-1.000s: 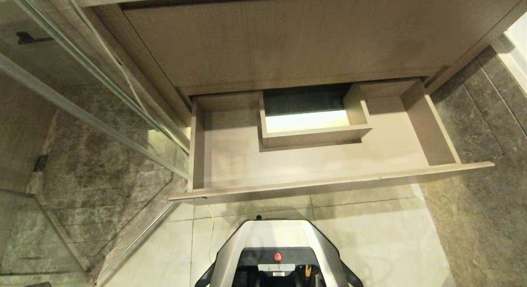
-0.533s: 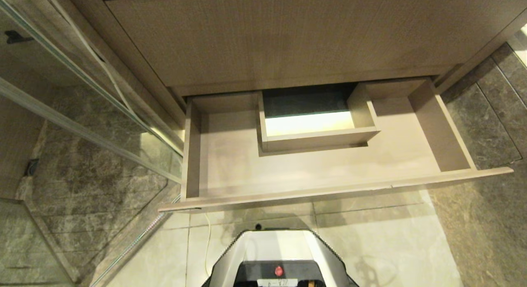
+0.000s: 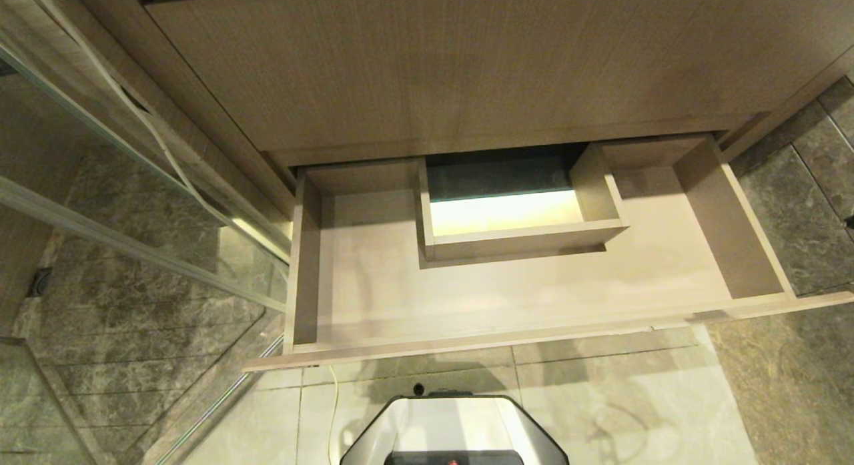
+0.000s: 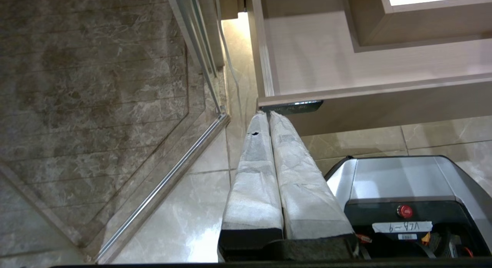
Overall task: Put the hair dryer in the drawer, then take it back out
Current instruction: Close the drawer
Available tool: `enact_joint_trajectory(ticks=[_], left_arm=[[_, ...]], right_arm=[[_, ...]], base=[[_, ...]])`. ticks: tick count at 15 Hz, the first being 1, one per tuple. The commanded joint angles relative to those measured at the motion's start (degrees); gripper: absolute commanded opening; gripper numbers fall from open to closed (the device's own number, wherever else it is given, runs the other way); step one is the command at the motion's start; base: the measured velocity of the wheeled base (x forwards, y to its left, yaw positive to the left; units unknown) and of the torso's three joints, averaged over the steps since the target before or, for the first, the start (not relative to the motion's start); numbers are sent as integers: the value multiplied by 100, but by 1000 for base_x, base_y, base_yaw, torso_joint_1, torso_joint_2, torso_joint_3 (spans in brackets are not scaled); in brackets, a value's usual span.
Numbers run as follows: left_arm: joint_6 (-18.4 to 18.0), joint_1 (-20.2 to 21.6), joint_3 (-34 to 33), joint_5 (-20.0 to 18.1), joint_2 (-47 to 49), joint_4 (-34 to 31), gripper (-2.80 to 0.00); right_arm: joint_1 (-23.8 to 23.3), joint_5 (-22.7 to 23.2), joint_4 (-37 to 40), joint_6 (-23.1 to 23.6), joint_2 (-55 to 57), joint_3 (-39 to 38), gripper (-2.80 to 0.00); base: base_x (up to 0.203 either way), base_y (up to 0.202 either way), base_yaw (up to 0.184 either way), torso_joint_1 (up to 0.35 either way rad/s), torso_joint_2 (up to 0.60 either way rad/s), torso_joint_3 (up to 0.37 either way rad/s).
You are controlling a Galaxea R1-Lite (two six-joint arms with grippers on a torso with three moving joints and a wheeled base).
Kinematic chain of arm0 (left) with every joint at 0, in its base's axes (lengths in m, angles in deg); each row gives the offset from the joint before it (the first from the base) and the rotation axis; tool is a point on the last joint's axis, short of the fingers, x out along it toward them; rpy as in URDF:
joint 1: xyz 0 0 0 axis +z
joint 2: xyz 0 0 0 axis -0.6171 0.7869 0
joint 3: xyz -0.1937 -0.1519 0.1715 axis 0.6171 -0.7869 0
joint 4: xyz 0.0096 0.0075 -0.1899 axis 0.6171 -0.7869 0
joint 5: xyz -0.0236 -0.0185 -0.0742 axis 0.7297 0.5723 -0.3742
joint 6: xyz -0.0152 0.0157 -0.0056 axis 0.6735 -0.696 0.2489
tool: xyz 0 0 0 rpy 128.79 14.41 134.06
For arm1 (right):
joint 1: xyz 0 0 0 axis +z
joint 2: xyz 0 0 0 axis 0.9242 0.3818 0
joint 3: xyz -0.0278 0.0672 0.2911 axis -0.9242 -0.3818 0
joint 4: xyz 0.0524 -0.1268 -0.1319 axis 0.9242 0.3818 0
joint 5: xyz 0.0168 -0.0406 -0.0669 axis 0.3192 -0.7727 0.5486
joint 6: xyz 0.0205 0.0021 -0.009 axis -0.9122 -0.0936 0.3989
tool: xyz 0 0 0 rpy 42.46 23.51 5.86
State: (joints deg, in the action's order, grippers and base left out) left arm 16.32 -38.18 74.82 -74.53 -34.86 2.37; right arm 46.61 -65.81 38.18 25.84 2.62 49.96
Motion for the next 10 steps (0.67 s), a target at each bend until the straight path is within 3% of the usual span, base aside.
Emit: enact_joint_trajectory(ticks=[1, 10], left_arm=[[8, -1, -8, 1, 0, 1, -280], [6, -3, -2, 3, 0, 1, -280]], right_arm=[[-51, -71, 367, 55, 992, 54, -280], [-53, -114, 144, 142, 3266, 477, -280]], base=[[0, 0, 0, 83, 44, 134], [0, 0, 0, 32, 19, 36]])
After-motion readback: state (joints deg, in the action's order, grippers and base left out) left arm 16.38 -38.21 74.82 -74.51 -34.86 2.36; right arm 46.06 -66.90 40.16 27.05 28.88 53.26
